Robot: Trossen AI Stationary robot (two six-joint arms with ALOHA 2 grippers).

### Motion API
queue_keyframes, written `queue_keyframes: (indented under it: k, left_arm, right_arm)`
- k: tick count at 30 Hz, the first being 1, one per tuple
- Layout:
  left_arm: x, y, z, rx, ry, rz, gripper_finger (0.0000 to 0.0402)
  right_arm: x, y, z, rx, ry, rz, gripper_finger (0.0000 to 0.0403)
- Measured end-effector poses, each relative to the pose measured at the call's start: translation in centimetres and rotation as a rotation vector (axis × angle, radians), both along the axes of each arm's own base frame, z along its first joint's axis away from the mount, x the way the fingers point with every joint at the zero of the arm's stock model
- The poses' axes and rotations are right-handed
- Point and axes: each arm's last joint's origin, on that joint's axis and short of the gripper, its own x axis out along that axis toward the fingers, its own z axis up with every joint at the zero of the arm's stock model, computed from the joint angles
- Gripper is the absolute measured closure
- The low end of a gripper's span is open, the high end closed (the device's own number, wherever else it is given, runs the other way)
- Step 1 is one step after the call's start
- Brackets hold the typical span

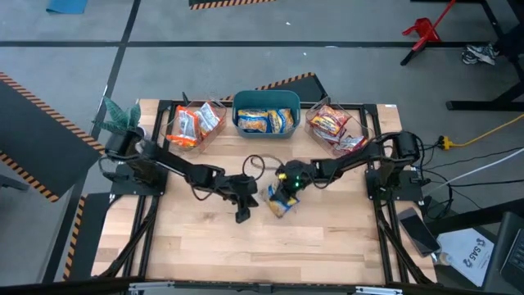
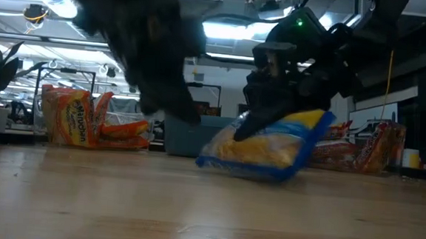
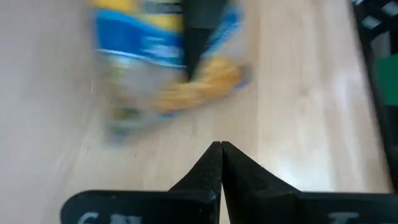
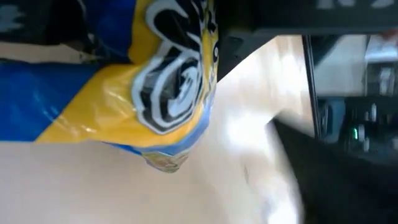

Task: Sort Maruchan noodles
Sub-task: Put the blue noodle pack into the blue bin

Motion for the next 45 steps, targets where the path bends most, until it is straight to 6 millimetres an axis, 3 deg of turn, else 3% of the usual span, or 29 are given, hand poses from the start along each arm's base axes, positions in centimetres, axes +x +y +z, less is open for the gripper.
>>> queue_keyframes:
  k: [6,11,15,18,23,27,35,45]
  left_arm:
    - [-2.3,-0.3,5.2,0.039,-0.106,0.065,0.0401]
    - [-4.0,-0.6,8.3,0.096,-0.207,0.113,0.0402]
    - [-4.9,-0.7,9.4,0.115,-0.232,0.130,0.0402]
    - [-5.4,-0.7,9.8,0.139,-0.234,0.153,0.0402]
    - [-5.8,-0.7,9.3,0.191,-0.181,0.177,0.0402]
    - [-5.8,-0.7,9.0,0.203,-0.159,0.179,0.0402]
    - [-5.8,-0.7,9.1,0.203,-0.161,0.180,0.0402]
    - [-5.9,-0.9,9.1,0.216,-0.166,0.188,0.0402]
  right_arm:
    - [0.2,-4.3,4.2,-0.010,-0.156,-0.123,0.0271]
    - [0.6,-10.1,8.8,-0.062,-0.319,-0.227,0.0286]
    - [0.7,-15.1,12.1,-0.117,-0.388,-0.325,0.0279]
    - [0.5,-18.2,14.5,-0.248,-0.343,-0.412,0.0277]
    - [0.0,-20.6,16.8,-0.454,-0.251,-0.534,0.0281]
    - [-0.2,-21.5,16.4,-0.459,-0.223,-0.557,0.0280]
    - [0.7,-23.4,12.0,-0.463,-0.064,-0.662,0.0280]
    - [0.2,-24.5,11.1,-0.449,-0.023,-0.680,0.0279]
